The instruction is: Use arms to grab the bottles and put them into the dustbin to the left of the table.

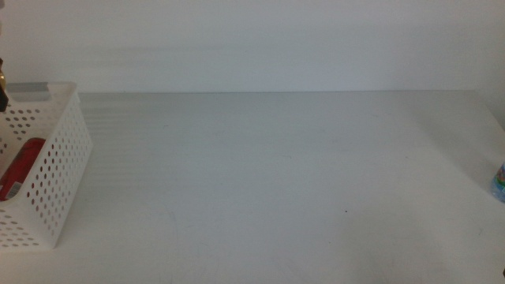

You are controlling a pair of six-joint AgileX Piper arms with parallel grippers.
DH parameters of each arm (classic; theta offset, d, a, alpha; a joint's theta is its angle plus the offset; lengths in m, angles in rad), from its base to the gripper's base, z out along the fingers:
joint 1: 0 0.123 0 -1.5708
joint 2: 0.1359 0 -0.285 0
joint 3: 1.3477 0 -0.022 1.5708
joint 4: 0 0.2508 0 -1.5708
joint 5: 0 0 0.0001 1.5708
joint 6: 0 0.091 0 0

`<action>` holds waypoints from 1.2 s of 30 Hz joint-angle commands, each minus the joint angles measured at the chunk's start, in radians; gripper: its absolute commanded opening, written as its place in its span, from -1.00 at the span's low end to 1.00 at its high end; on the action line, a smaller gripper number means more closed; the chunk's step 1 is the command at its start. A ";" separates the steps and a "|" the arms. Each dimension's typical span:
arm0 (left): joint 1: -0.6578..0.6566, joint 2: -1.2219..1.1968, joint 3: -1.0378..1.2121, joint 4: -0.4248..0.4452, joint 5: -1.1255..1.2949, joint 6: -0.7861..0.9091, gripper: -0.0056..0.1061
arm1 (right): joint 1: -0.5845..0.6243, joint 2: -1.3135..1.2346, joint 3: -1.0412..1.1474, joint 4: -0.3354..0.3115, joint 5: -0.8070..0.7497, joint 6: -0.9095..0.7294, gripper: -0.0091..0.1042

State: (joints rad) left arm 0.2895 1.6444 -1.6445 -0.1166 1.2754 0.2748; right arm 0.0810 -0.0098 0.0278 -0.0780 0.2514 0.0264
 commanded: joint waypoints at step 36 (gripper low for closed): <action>0.012 0.277 -0.038 0.031 0.040 -0.008 -0.74 | -0.005 -0.027 -0.008 -0.006 -0.073 -0.013 0.52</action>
State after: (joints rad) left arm 0.3029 1.9862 -1.6510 -0.0618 1.2262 0.2749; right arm 0.0810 -0.0098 0.0278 -0.0780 0.2514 0.0264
